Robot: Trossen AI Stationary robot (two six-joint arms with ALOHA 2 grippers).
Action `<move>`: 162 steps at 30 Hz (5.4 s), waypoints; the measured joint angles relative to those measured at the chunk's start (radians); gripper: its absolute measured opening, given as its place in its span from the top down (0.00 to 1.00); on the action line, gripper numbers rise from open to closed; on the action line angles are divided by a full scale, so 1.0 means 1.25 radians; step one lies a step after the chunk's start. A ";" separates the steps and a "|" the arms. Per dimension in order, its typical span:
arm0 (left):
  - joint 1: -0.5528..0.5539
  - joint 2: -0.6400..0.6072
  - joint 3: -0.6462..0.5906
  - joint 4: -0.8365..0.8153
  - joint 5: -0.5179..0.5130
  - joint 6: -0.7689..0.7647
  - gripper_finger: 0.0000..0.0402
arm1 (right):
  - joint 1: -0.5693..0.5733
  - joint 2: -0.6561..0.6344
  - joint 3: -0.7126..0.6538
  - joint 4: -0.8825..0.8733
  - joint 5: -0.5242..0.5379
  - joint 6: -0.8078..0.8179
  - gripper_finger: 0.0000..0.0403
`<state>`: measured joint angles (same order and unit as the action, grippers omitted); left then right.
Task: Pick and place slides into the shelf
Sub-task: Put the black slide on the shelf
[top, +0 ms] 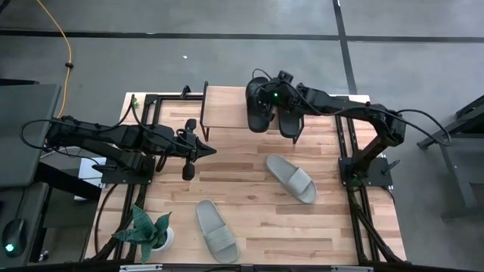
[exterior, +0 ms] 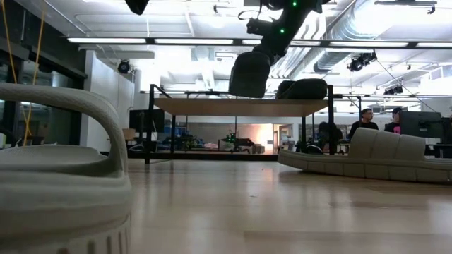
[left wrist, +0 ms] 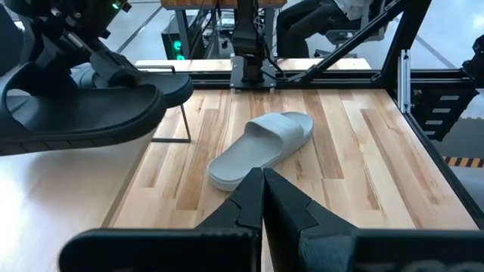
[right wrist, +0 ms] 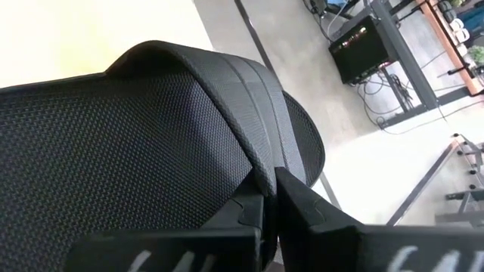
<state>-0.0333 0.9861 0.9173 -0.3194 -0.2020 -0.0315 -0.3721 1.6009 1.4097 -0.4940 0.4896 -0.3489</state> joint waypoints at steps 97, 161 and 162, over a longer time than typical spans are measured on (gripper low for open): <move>0.000 0.000 0.000 0.003 -0.013 0.000 1.00 | -0.022 -0.098 -0.224 0.229 -0.060 -0.020 1.00; 0.000 0.000 0.000 0.002 -0.014 0.000 1.00 | -0.042 -0.072 -0.226 0.129 -0.013 -0.064 0.58; 0.000 0.000 0.000 0.003 -0.014 0.000 1.00 | -0.042 -0.073 -0.227 0.128 -0.012 -0.067 0.57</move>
<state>-0.0330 0.9867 0.9169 -0.3161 -0.2195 -0.0319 -0.4248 1.5091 1.1263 -0.3336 0.4745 -0.4328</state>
